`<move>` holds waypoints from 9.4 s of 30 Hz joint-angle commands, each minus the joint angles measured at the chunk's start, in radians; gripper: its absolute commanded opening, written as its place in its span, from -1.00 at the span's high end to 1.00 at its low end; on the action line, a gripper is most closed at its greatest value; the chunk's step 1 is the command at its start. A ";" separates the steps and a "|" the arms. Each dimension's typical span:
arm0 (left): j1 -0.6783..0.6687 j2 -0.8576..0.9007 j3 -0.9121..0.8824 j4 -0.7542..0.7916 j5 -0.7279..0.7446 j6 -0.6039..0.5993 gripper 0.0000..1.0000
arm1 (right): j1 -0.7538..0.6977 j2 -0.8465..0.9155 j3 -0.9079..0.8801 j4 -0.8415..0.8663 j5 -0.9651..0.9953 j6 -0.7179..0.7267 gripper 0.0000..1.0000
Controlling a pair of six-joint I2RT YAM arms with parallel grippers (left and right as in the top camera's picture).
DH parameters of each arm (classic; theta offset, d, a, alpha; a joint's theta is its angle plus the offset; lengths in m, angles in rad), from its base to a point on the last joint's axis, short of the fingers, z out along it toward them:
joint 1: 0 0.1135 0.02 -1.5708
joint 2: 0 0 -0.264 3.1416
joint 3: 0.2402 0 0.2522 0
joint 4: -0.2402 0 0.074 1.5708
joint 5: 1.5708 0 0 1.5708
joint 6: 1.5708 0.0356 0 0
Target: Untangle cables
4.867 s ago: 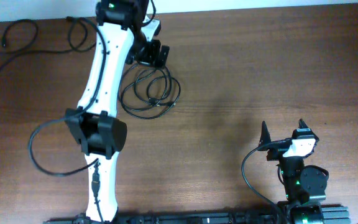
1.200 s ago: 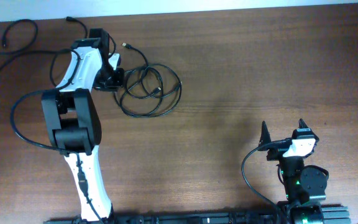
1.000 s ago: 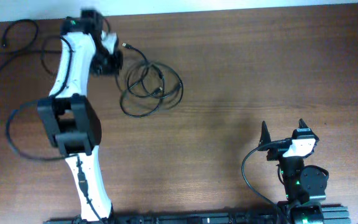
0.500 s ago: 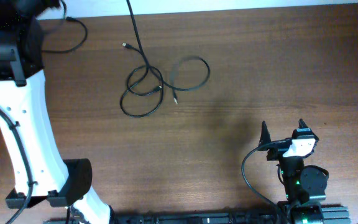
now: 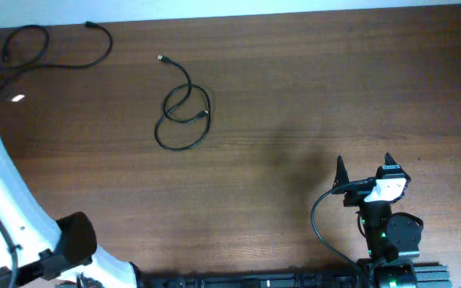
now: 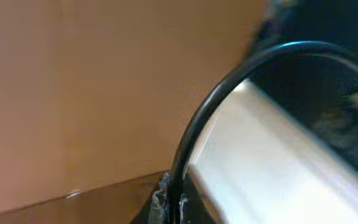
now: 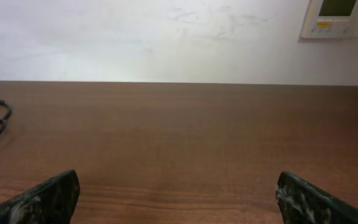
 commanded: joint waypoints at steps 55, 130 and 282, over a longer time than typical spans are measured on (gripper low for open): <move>0.405 0.528 -0.415 -0.301 0.560 -0.019 -0.54 | 0.005 -0.004 -0.005 -0.006 0.005 0.003 -0.97; -0.480 0.465 -0.652 -0.052 0.560 0.386 -0.55 | 0.005 -0.004 -0.005 -0.006 0.005 0.003 -0.97; 0.415 0.302 -1.076 -0.043 0.735 0.043 -0.10 | 0.005 -0.004 -0.005 -0.006 0.005 0.003 -0.96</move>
